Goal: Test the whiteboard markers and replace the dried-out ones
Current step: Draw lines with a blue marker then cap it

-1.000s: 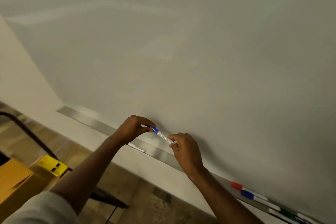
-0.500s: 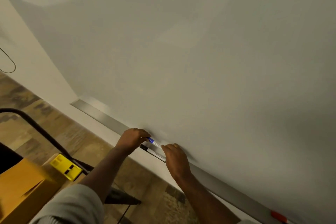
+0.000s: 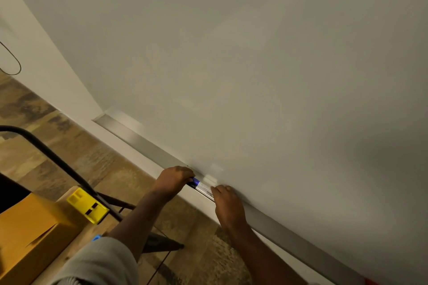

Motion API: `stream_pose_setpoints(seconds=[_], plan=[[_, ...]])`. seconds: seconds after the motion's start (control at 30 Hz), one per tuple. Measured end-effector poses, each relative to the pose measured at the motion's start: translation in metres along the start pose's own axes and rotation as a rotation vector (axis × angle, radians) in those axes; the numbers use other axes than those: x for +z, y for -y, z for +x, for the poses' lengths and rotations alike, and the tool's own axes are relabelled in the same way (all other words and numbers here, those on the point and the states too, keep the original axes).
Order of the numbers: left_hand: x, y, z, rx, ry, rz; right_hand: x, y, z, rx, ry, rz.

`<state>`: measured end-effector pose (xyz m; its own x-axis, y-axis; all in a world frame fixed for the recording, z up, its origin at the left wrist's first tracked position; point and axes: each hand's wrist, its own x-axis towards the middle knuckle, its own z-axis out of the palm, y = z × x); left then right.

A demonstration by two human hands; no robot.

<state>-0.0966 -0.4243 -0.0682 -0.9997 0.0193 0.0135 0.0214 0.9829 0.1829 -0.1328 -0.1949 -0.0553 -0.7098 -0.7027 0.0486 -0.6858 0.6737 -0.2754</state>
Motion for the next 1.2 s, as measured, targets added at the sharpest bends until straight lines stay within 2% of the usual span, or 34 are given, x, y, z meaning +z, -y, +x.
stream_pose_setpoints(seconds=[0.4,0.83,1.2], plan=[[0.009,-0.001,0.006,0.100,-0.036,0.021,0.007,0.000,-0.002,0.009,0.045,-0.012],[0.005,-0.007,0.002,0.073,-0.110,-0.025,0.006,-0.004,-0.005,0.034,0.141,0.000],[0.004,-0.013,0.000,0.058,-0.078,-0.028,0.003,-0.005,-0.011,0.004,0.112,0.018]])
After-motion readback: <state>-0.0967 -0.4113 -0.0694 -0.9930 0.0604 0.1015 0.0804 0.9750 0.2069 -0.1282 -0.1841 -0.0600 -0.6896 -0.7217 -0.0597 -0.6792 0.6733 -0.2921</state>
